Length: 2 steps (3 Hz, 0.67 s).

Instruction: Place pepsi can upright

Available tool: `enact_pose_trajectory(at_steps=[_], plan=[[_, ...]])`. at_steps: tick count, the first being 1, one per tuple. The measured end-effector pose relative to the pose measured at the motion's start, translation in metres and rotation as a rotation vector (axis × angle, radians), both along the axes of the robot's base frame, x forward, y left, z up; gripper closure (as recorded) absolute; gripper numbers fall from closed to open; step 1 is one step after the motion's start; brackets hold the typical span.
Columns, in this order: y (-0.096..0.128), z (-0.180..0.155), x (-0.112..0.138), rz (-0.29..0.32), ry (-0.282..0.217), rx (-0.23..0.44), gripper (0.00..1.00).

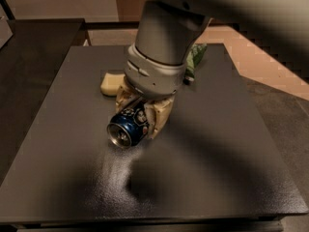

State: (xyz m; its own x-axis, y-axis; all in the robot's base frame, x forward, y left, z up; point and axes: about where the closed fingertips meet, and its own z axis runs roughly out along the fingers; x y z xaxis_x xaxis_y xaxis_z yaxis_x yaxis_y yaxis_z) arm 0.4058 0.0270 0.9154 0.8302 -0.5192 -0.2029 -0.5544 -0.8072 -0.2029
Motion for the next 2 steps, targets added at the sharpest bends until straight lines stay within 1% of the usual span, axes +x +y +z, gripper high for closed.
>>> enact_pose_trajectory(at_steps=[1, 2], plan=[[0.011, 0.025, 0.016, -0.138, 0.046, 0.111, 1.00], [0.015, 0.043, 0.029, -0.264, 0.135, 0.232, 1.00]])
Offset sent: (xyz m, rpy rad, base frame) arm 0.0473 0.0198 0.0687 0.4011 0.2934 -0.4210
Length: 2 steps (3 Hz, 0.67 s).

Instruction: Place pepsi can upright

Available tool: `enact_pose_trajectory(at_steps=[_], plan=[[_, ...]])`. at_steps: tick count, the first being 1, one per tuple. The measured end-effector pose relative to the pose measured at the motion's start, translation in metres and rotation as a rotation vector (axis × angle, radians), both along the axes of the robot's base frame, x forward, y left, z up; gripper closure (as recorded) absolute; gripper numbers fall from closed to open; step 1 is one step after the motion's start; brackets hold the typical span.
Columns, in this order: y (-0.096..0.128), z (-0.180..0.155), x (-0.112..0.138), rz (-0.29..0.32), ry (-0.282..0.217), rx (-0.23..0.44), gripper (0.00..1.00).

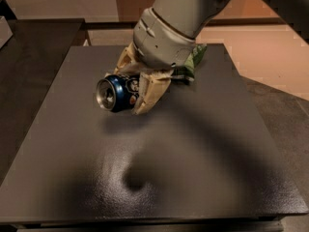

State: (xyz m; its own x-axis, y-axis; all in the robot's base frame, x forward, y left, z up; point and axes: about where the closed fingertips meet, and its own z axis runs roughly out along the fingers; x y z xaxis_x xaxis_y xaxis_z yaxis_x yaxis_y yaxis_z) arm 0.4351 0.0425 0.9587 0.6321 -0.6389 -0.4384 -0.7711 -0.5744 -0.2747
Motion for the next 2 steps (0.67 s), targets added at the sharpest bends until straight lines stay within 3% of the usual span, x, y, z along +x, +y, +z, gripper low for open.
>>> enact_pose_trajectory(at_steps=[1, 2], plan=[[-0.0016, 0.0108, 0.0075, -0.105, 0.126, 0.161, 1.00], [-0.0047, 0.0187, 0.0033, -0.164, 0.242, 0.305, 1.00]])
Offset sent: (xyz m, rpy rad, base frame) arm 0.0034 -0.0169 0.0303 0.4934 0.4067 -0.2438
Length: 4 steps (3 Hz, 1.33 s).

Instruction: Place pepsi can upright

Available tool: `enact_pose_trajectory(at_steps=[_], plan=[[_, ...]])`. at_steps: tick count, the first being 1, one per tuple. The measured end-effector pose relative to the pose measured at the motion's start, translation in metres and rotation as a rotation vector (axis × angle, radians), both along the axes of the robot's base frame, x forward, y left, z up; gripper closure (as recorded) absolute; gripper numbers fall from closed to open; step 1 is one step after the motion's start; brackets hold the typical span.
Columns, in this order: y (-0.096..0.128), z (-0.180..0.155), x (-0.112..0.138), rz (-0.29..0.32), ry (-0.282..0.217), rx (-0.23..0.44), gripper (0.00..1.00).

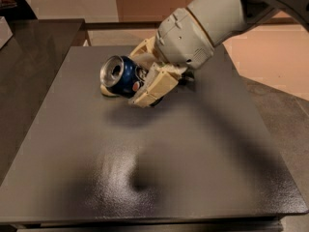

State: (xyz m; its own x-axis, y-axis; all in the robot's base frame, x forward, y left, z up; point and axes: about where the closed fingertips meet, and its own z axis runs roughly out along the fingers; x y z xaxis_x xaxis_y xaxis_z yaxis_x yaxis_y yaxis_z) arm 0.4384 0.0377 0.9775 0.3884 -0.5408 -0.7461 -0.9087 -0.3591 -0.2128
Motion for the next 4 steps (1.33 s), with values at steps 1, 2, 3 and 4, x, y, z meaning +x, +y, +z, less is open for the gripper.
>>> enact_pose_trajectory(at_steps=[1, 2, 3, 4], plan=[[-0.003, 0.003, -0.008, -0.046, 0.112, 0.122, 1.00], [-0.006, 0.005, -0.008, -0.092, 0.206, 0.211, 1.00], [-0.010, 0.005, -0.002, -0.142, 0.296, 0.280, 1.00], [-0.015, 0.003, 0.005, -0.149, 0.331, 0.338, 1.00]])
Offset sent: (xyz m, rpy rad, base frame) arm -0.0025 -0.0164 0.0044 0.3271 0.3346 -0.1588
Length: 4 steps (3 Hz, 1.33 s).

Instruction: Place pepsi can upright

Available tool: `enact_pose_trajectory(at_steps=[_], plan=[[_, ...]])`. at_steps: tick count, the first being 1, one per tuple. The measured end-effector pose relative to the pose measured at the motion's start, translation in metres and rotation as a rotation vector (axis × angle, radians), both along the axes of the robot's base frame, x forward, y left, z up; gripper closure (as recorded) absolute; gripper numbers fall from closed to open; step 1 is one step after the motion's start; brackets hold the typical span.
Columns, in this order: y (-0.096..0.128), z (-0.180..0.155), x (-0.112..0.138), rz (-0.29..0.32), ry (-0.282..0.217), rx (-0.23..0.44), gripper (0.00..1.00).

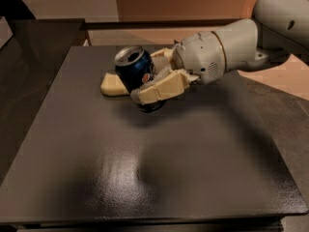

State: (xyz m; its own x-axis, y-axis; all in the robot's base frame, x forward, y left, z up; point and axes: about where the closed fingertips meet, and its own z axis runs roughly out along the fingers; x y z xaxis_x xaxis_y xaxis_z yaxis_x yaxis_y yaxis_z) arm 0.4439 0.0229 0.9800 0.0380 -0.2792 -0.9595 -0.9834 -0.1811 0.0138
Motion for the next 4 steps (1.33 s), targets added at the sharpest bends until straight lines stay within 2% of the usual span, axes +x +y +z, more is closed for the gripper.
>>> enact_pose_trajectory(at_steps=[1, 2, 3, 4], plan=[[-0.0072, -0.0034, 0.0038, -0.025, -0.036, 0.033, 1.00], [-0.0134, 0.0007, 0.0110, -0.077, -0.127, 0.066, 1.00], [-0.0133, 0.0007, 0.0110, -0.077, -0.127, 0.066, 1.00], [-0.0122, 0.0022, 0.0134, -0.122, -0.133, 0.109, 1.00]])
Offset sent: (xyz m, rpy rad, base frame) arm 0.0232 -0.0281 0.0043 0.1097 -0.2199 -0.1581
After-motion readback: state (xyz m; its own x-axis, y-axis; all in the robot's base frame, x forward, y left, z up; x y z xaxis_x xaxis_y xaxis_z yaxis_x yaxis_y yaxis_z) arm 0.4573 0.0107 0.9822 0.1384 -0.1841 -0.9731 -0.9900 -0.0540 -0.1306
